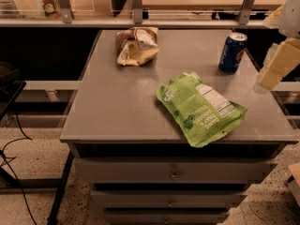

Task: Move pepsi can near brown chip bag

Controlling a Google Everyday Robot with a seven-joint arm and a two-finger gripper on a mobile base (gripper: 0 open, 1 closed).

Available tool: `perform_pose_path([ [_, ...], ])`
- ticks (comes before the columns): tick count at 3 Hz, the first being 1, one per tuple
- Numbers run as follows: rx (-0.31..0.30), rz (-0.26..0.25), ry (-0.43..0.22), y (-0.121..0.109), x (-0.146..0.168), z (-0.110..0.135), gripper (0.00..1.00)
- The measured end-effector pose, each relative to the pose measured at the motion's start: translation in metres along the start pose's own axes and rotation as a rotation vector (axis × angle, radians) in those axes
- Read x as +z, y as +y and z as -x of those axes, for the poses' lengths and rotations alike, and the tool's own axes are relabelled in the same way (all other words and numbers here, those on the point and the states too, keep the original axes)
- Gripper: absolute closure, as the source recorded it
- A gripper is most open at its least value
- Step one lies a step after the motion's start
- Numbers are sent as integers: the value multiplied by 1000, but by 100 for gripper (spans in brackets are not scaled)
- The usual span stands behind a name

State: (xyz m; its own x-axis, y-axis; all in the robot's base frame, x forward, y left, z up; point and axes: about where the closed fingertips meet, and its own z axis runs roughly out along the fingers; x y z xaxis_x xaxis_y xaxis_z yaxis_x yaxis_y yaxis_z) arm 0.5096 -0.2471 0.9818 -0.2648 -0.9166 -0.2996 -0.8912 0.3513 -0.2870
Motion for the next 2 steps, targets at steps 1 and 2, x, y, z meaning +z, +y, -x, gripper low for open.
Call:
perform_pose_path([
  [1,108,-45,-94,-56,5,-24,0],
  [2,202,-115,-212,-97,14,-44,0],
])
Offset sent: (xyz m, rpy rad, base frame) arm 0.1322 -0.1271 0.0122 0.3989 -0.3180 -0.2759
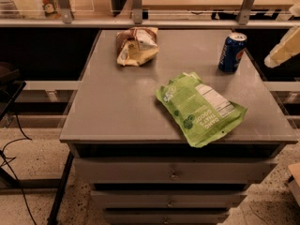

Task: Move pepsi can near brown chip bag

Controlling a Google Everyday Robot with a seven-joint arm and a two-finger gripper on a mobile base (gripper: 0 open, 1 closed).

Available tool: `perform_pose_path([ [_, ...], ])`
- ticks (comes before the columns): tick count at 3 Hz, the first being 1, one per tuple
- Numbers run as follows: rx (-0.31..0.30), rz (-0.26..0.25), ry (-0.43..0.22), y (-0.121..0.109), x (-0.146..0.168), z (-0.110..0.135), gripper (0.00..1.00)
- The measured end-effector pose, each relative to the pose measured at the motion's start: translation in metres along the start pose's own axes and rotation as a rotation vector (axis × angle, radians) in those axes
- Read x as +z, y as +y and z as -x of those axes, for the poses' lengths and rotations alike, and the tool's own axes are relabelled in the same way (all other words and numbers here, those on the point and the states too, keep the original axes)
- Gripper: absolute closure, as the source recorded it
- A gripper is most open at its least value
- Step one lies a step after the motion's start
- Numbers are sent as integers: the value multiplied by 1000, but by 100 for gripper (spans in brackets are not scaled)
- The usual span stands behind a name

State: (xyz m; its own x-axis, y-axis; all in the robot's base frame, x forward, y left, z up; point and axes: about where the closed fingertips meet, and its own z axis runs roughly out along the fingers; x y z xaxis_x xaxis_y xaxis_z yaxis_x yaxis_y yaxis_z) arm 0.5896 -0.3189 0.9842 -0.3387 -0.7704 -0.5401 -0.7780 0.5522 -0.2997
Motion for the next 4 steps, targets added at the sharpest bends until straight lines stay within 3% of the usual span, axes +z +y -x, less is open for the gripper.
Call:
perform_pose_path([
  [1,79,-88,-110,-40,21,-12,0],
  [2,133,-134,-204,-66,42,-17,0],
  [4,169,-106,-338,-79,98,-8,0],
])
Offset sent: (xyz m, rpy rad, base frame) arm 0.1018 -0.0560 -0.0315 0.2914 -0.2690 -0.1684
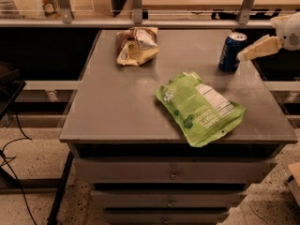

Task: Move pepsi can near brown chip bag

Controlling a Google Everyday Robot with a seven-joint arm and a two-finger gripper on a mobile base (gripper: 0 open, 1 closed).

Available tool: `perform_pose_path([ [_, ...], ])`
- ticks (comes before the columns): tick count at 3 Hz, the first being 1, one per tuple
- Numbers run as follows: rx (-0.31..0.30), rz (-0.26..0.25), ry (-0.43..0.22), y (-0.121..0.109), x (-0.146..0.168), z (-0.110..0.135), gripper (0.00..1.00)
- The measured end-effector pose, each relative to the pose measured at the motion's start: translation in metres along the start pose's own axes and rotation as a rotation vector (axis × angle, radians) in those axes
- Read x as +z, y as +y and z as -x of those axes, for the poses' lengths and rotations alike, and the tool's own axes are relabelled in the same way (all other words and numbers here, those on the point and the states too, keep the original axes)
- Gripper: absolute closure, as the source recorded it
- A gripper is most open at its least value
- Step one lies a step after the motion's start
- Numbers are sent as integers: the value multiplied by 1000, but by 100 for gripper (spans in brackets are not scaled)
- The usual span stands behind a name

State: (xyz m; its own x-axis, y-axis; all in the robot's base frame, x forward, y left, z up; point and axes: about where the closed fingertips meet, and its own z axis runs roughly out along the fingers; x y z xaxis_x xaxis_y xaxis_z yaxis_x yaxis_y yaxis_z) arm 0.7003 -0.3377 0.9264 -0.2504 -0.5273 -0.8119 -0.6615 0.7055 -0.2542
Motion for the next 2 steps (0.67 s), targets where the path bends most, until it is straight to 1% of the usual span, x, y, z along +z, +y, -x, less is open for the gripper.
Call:
perform_pose_path([
  [1,42,25,-39,1,30,-9,0],
  [2,65,56,-68,6,51,-14,0],
])
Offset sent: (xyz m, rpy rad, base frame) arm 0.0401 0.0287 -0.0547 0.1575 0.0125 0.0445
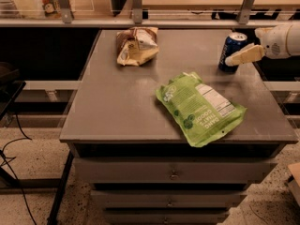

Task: Move pepsi can near brown chip bag

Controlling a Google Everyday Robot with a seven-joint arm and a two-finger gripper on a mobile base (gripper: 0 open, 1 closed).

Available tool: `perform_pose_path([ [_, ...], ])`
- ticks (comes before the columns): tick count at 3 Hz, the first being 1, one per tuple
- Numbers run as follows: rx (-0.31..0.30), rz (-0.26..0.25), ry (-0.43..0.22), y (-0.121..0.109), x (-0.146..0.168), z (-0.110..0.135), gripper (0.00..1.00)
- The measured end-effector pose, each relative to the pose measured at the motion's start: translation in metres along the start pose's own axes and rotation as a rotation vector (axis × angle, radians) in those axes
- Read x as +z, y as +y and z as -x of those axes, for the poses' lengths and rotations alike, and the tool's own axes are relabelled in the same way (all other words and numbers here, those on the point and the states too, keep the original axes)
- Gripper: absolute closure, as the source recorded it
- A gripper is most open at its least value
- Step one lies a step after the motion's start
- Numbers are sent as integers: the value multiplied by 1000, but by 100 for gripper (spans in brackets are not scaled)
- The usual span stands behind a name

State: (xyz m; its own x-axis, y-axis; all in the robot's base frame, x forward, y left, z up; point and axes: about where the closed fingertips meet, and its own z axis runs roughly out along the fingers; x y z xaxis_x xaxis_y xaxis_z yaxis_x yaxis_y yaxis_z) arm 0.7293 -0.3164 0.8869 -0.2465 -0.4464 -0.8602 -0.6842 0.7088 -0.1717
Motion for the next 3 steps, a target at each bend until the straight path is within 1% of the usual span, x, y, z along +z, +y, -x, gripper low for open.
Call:
perform_pose_path([
  [1,20,24,-32,3,12,-2,0],
  [2,29,46,-60,6,21,0,16],
  [3,29,51,-59,8,25,0,40],
])
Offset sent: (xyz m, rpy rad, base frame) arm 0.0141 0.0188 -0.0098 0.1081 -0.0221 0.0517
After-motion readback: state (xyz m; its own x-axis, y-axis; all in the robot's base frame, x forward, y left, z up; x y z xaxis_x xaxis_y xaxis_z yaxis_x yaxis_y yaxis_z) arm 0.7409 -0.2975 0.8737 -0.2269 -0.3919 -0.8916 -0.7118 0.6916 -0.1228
